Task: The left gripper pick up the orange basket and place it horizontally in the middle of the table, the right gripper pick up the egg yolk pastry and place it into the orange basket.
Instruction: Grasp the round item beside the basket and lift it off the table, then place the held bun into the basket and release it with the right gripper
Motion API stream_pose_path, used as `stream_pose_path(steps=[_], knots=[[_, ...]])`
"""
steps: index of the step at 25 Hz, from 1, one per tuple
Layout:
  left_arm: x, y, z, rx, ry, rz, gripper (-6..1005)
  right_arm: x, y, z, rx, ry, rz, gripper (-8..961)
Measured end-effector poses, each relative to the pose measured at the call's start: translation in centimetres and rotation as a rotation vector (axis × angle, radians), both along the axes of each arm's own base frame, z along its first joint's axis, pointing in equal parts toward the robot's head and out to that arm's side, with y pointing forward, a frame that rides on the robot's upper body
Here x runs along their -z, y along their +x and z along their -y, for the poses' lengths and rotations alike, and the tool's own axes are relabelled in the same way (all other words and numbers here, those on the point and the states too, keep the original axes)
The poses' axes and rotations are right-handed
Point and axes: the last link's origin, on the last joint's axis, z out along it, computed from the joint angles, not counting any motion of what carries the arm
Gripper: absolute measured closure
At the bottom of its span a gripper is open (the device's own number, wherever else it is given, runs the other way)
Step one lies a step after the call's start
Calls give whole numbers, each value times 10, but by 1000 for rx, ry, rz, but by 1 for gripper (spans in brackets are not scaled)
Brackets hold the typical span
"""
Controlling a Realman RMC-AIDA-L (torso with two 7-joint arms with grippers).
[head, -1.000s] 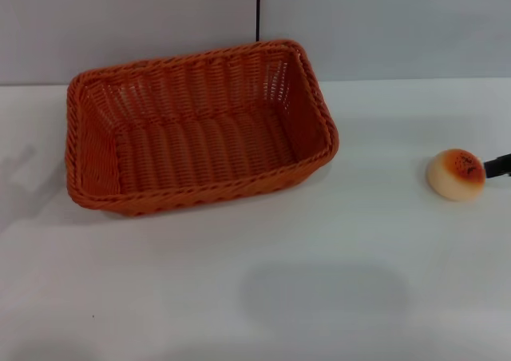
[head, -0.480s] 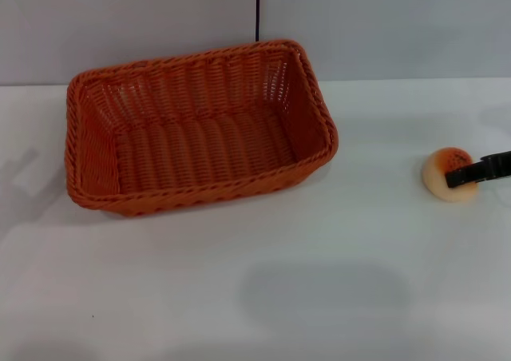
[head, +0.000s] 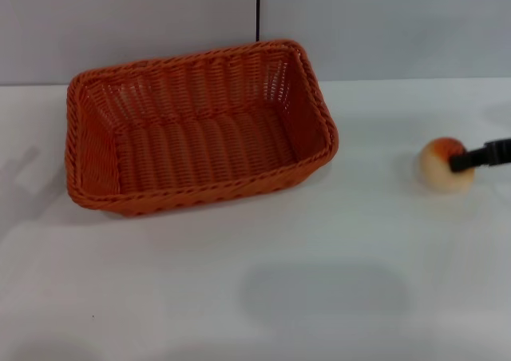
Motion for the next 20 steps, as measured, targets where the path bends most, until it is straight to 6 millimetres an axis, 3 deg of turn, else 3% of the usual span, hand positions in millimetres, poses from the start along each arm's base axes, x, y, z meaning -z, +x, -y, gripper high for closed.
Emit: stream_pose_path(steps=[5, 6, 9, 10, 11, 14, 16, 20], knots=[[-1, -1, 2, -3, 1, 3, 189, -30, -18, 1, -58, 88, -19, 790], [-1, -1, 2, -3, 1, 3, 189, -43, -30, 0, -104, 132, -41, 800], [-1, -1, 2, -2, 0, 5, 189, -55, -52, -5, -190, 176, -111, 813], [-1, -1, 2, -2, 0, 5, 189, -55, -52, -5, -190, 176, -111, 817], [-1, 0, 2, 5, -1, 7, 189, -55, -67, -10, -250, 171, -148, 821], [-1, 0, 2, 5, -1, 7, 189, -47, -85, -15, -321, 130, -186, 834], [-1, 5, -1, 29, -5, 17, 189, -26, -109, -21, -398, 43, -229, 842], [2, 6, 0, 38, -10, 32, 189, -3, -126, -23, -439, -50, -250, 864]])
